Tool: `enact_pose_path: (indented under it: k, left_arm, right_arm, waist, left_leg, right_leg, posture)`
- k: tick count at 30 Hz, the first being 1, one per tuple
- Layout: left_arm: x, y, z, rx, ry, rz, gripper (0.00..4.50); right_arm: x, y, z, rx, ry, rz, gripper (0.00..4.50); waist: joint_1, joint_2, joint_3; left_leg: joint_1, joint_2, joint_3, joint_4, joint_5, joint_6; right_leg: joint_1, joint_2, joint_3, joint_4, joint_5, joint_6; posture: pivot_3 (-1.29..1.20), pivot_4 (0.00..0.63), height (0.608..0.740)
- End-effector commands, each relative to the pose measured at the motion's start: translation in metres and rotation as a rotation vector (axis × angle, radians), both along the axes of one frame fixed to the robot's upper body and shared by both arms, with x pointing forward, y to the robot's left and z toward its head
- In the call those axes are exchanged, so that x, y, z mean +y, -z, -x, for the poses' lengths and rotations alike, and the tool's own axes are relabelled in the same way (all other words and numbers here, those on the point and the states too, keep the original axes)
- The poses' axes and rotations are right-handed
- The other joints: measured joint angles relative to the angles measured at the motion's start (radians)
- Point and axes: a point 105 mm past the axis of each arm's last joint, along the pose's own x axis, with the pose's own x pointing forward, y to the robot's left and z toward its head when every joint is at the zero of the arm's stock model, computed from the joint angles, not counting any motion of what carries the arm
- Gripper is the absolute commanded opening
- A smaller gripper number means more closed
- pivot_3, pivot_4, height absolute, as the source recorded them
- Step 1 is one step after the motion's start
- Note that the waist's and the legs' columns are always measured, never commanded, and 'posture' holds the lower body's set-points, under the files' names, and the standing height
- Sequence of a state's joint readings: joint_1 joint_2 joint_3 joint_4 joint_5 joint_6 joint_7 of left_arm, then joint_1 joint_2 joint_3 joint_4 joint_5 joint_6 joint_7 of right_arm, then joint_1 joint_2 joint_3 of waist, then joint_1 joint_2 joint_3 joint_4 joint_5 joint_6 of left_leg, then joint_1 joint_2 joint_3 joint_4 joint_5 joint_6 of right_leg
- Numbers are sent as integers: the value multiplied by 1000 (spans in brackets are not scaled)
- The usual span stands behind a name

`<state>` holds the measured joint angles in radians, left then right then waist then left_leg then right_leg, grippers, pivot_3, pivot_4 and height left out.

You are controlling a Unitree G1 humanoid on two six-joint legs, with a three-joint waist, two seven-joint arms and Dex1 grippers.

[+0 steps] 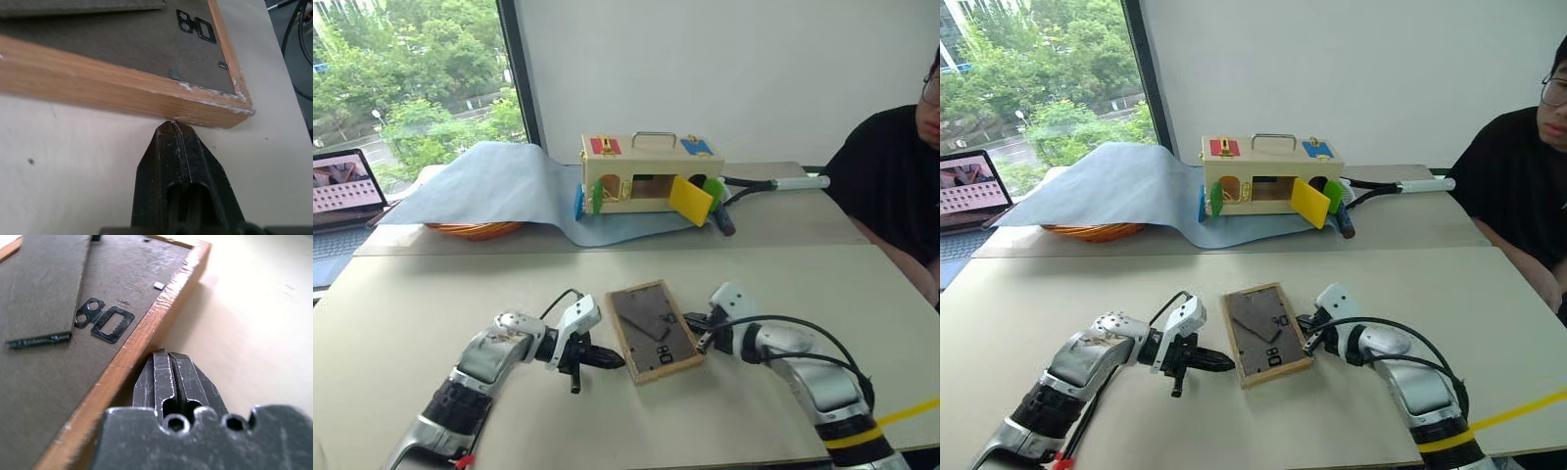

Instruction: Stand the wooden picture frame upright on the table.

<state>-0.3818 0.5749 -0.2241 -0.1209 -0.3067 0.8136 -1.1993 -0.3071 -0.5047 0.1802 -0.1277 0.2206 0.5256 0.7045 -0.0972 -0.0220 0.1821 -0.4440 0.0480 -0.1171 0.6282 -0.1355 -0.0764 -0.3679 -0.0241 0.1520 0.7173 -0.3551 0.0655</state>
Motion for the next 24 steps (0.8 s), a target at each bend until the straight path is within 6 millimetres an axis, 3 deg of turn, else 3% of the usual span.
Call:
enact_pose_path:
  k: [1,3,7,11,15,18,21,24]
  left_arm:
    - [30,5,-5,-6,-128,-71,0]
    - [39,5,-6,-9,-160,-85,0]
    - [69,8,-11,-30,-252,-139,0]
    - [60,6,-22,-56,-277,-111,0]
    - [32,2,-25,-54,-237,-45,0]
    - [25,1,-24,-53,-226,-37,0]
    - [31,1,-23,-49,-235,-53,0]
    - [53,7,-18,-16,-288,-106,0]
  right_arm:
    - [14,13,17,80,-99,8,91]
    - [12,14,19,93,-102,17,91]
    - [8,16,44,206,-152,49,91]
    - [21,17,71,295,-249,52,91]
    - [26,21,72,308,-246,53,91]
    - [27,22,70,305,-235,58,91]
    - [21,22,64,290,-204,67,91]
    - [7,20,56,272,-157,87,91]
  waist:
    - [0,0,0]
    - [0,0,0]
    - [4,0,0]
    - [11,0,-1]
    - [28,-2,-2]
    - [30,-5,-4]
    - [31,-6,-4]
    - [28,-6,-4]
  left_leg:
    - [0,0,0,0,0,0]
    - [1,0,0,0,0,0]
    - [2,0,0,-1,0,0]
    - [3,1,0,-1,0,0]
    - [4,1,0,0,0,0]
    - [4,1,0,1,0,0]
    - [4,2,0,1,0,0]
    - [4,2,0,1,0,0]
  right_leg:
    - [0,0,0,0,0,0]
    - [0,0,0,0,0,0]
    - [1,0,0,0,-1,-1]
    - [2,0,-1,0,-1,-2]
    - [4,0,-2,0,-2,-1]
    - [6,-1,-3,0,-1,-1]
    - [7,-1,-4,-1,-2,-1]
    - [7,-1,-4,-1,-2,-2]
  posture:
    - [0,150,670]
    - [0,150,670]
    - [0,150,670]
    - [0,150,670]
    - [0,150,670]
    - [0,150,670]
    - [0,150,670]
    - [0,150,670]
